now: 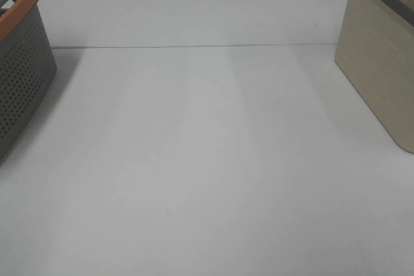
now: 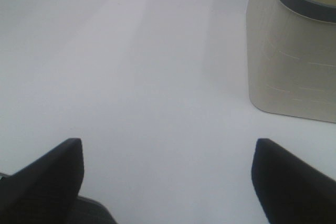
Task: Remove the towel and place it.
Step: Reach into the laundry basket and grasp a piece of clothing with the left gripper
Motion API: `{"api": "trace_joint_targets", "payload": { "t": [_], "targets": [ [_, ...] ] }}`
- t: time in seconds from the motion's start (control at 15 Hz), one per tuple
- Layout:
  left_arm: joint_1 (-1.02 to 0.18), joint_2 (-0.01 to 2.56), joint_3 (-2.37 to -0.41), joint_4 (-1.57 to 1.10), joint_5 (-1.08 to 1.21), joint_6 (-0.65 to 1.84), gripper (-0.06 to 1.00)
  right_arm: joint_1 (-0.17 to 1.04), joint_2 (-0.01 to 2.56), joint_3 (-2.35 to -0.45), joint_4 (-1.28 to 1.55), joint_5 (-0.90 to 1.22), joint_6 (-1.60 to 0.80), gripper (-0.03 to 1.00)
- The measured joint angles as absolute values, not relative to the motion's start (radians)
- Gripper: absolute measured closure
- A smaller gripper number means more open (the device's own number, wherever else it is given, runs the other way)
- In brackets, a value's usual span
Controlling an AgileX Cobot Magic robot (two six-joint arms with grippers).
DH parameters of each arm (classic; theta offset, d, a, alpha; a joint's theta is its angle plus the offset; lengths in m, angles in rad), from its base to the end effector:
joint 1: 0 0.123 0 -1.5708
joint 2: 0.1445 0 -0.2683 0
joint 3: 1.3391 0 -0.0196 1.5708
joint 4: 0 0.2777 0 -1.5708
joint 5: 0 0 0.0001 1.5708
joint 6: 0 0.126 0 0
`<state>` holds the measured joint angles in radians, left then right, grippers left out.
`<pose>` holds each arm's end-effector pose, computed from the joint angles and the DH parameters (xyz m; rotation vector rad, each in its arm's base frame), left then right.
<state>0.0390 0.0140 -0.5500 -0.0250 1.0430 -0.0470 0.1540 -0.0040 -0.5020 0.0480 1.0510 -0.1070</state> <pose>0.0642 -0.0002 0.2919 -0.0842 1.9887 -0.0348 0.0650 0.0154 0.2764 -0.2661 2.0112 0.0869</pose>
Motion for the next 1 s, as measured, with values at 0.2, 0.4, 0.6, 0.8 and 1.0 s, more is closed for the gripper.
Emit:
{"api": "trace_joint_targets", "payload": {
  "t": [0.2, 0.4, 0.6, 0.8, 1.0],
  "targets": [
    [0.039, 0.099, -0.599, 0.024, 1.024, -0.083, 0.03, 0.154, -0.004, -0.502, 0.048, 1.051, -0.107, 0.12],
    [0.039, 0.258, -0.663, 0.083, 0.949, -0.186, 0.03, 0.154, -0.004, -0.502, 0.047, 1.051, -0.107, 0.12],
    [0.039, 0.361, -0.707, 0.086, 0.904, -0.245, 0.03, 0.154, -0.004, -0.502, 0.047, 1.051, -0.106, 0.12],
    [0.039, 0.479, -0.774, 0.102, 0.861, -0.310, 0.03, 0.154, -0.004, -0.502, 0.047, 1.051, -0.106, 0.12],
    [0.039, 0.586, -0.842, 0.181, 0.825, -0.427, 0.03, 0.154, -0.004, -0.502, 0.047, 1.051, -0.106, 0.12]
  ]
}}
